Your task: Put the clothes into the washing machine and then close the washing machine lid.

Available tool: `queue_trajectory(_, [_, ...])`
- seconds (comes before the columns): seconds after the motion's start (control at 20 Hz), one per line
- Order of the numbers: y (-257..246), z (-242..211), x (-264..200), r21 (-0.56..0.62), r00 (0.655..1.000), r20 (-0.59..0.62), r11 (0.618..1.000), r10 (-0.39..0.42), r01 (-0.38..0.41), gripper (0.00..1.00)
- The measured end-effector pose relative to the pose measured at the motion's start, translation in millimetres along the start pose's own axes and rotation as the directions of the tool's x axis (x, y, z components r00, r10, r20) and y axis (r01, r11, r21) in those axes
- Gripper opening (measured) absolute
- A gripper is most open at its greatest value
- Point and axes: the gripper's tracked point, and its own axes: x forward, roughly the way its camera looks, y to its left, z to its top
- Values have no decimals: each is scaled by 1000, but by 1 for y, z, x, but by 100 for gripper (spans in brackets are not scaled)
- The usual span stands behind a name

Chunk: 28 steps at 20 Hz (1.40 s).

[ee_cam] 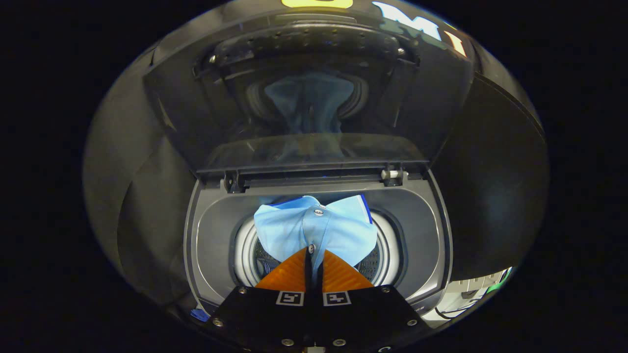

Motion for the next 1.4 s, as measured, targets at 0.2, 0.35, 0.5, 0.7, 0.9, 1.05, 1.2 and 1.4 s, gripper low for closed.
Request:
queue_trajectory(0.2, [2,-12,10,-10,1000,-26,1000,7,-7,0])
queue_trajectory(0.35, [-8,-25,15,-20,996,-80,999,-39,37,2])
queue_trajectory(0.5, [6,-31,24,4,996,-72,999,45,-44,44])
queue_trajectory(0.7, [12,-36,23,-56,995,-80,997,51,-56,94])
queue_trajectory(0.9, [14,-23,16,-84,999,-30,996,38,-40,94])
queue_trajectory(1.05, [12,2,-5,-47,998,61,999,27,-24,94])
queue_trajectory(1.2, [9,36,-35,-37,984,180,999,3,4,94])
queue_trajectory(1.4, [10,78,-81,-36,954,300,999,-13,25,94])
